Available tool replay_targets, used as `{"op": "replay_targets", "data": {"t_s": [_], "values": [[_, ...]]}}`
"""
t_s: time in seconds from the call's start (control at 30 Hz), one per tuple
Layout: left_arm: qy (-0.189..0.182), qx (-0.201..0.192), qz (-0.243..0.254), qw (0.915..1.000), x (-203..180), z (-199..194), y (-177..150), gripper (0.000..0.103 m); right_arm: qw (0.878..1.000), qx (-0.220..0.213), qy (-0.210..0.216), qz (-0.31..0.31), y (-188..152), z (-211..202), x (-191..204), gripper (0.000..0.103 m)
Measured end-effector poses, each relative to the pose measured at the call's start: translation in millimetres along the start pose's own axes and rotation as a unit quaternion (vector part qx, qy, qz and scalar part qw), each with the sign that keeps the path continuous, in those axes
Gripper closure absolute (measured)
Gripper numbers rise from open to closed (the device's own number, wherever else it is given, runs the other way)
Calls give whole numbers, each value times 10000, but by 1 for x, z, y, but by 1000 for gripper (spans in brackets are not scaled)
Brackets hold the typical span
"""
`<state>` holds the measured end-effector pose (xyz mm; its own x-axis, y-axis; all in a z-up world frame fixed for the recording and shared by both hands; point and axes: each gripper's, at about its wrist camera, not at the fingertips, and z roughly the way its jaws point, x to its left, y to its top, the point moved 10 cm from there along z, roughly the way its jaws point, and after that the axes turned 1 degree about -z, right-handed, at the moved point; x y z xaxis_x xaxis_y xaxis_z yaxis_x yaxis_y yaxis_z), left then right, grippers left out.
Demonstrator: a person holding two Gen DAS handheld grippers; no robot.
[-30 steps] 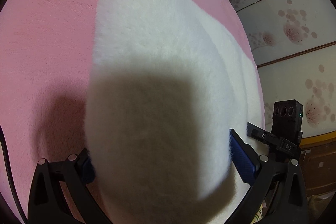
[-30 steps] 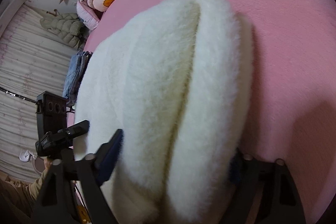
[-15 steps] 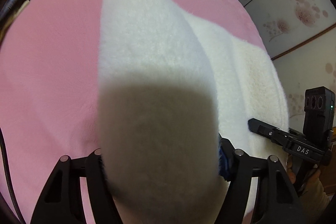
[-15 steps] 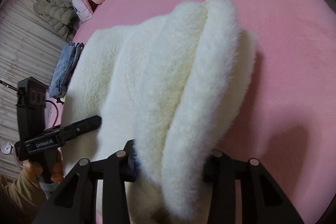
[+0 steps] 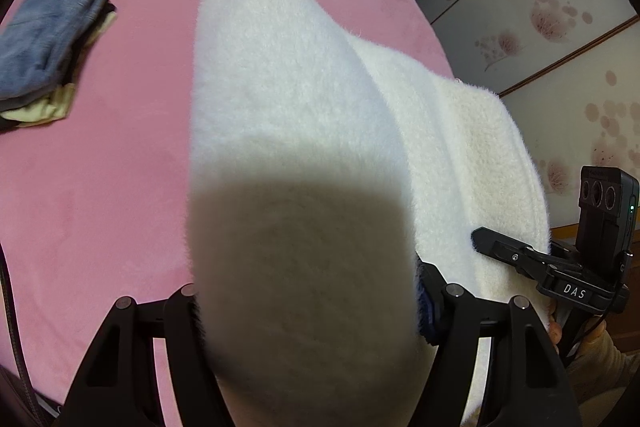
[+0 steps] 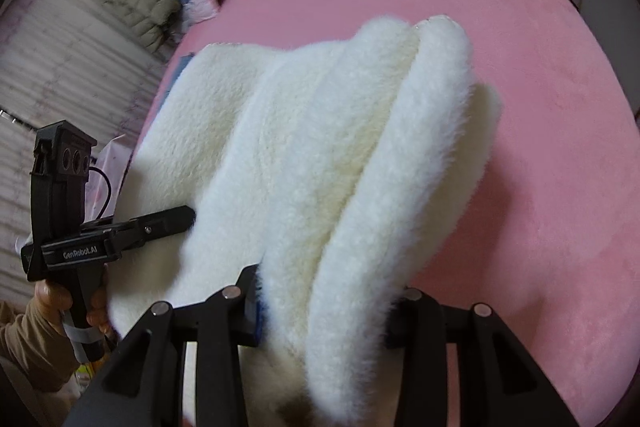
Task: Fold large clothes
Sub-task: 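Lift and carry the bundle with both grippers toward the folded jeans stack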
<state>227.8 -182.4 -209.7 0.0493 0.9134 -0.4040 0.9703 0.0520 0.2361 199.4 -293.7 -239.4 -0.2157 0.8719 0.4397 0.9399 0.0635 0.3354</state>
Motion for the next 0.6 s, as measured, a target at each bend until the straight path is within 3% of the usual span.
{"op": "replay_targets", "data": {"t_s": [0.17, 0.3, 0.5, 0.6], "values": [[80, -335, 53, 9994, 29, -64, -10, 34, 9993, -173, 116, -316, 9, -16, 45, 64], [98, -585, 82, 9982, 76, -116, -15, 34, 9978, -326, 140, -562, 25, -12, 88, 64], [33, -702, 194, 9973, 147, -159, 11, 34, 9963, -467, 88, -718, 55, 31, 166, 64], [-59, -615, 281, 9977, 200, -174, 29, 34, 9971, -508, 5, -564, 71, 64, 207, 64]]}}
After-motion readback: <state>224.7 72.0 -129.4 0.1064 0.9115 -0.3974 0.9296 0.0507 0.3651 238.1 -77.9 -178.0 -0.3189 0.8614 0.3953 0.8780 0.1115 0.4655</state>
